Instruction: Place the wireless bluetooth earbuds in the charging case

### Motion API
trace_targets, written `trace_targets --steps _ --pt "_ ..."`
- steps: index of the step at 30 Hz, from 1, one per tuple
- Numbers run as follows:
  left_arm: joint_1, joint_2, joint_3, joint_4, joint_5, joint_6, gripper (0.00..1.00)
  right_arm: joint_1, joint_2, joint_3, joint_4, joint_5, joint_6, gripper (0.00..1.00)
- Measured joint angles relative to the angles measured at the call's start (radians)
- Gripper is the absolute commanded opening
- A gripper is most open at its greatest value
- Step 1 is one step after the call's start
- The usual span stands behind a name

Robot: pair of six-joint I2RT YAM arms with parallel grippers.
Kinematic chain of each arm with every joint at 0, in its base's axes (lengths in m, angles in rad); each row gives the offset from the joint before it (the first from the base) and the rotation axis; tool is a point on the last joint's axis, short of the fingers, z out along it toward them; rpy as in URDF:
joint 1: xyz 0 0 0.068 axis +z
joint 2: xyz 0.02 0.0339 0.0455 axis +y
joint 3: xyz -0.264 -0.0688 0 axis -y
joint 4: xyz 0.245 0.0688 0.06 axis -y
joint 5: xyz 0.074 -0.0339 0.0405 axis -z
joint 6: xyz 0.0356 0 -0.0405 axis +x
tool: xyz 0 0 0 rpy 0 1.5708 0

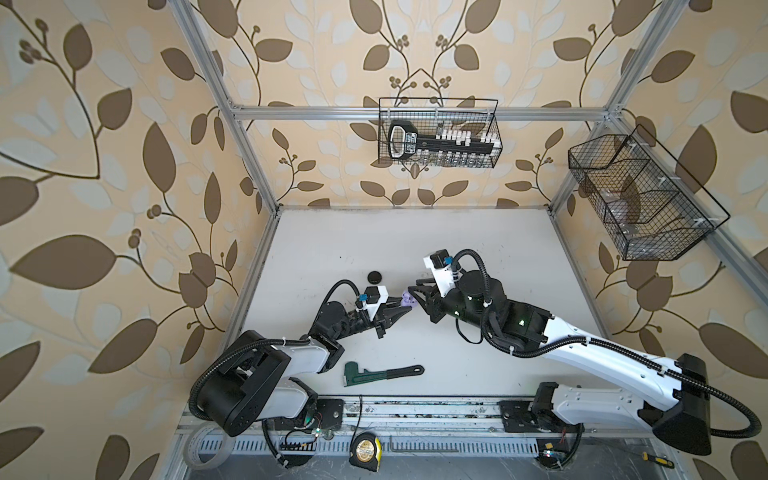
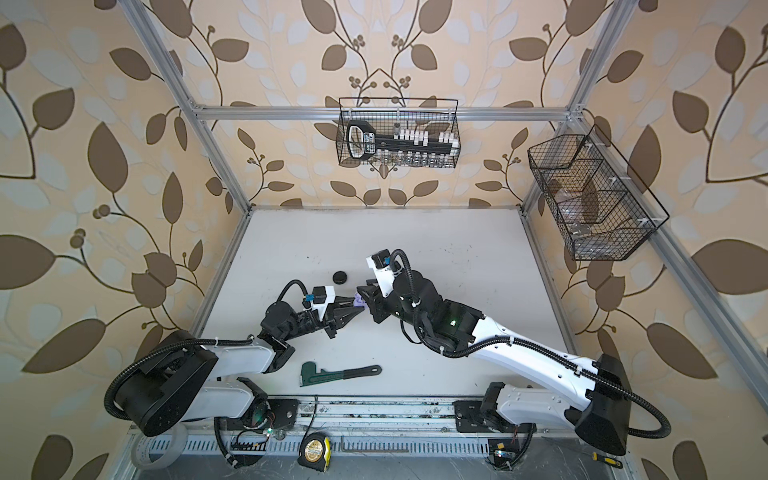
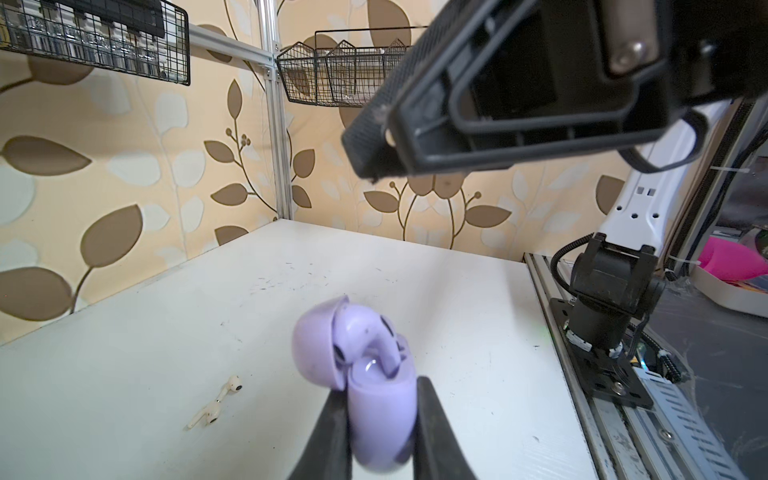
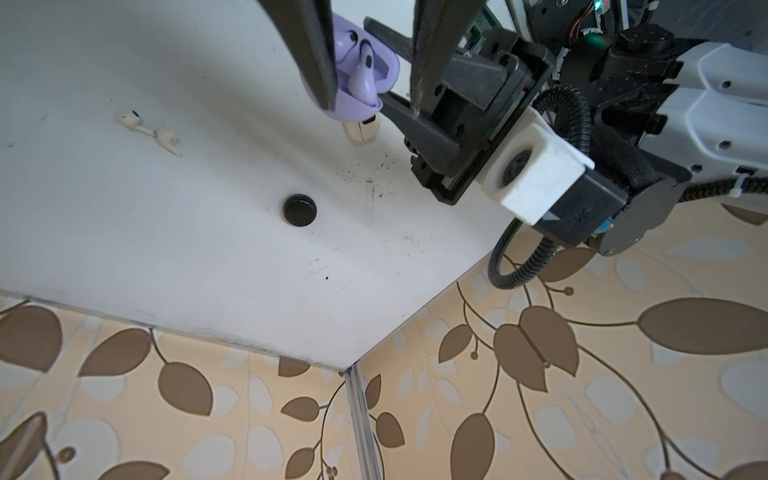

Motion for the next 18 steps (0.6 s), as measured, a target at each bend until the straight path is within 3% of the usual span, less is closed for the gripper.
trace_targets --steps 18 --pt "0.0 -0.013 -0.007 0.0 -0.052 0.0 0.0 0.013 0.102 0.0 0.045 -0.027 0.015 0.22"
